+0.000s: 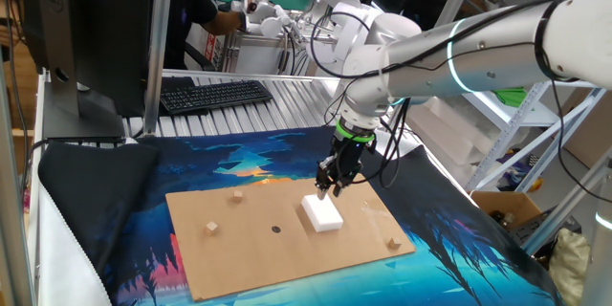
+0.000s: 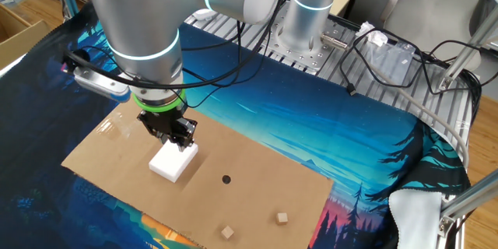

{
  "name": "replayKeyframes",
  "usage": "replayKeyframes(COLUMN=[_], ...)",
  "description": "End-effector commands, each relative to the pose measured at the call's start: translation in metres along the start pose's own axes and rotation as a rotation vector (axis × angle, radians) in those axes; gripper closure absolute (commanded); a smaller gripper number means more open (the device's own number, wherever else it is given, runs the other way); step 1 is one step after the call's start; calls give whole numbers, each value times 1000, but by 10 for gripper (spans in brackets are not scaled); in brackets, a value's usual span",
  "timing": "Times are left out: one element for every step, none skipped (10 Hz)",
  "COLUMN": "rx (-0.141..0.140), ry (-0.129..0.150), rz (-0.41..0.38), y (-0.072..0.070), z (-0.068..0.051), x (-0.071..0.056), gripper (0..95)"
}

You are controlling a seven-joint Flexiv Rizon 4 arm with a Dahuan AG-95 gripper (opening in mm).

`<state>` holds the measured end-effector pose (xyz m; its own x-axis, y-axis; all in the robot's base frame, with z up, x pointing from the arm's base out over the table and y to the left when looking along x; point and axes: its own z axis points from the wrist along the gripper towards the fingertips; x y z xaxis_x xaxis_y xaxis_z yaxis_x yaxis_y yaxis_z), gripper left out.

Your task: Clean the tabletop with a sponge

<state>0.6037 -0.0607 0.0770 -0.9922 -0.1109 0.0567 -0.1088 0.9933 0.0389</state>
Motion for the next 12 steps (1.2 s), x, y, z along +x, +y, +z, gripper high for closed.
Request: replayKeyframes(rx=[-2,0,1,4,4,8,8,9,9,9,9,9], ry=[-1,-1,0,0,0,2,2,2,2,1,-2,0], rz=[26,36,62,72,77,98,108,117,118,117,125,128], y=[0,0,0,-1,-2,-2,-2,-2,-2,-2,-2,-2], z=[3,4,6,6,8,8,8,8,8,8,8,8], x=[0,0,0,-1,-2,-2,-2,-2,-2,-2,-2,-2], gripper=[570,570,570,570,570,380,380,190,190,190,190,190])
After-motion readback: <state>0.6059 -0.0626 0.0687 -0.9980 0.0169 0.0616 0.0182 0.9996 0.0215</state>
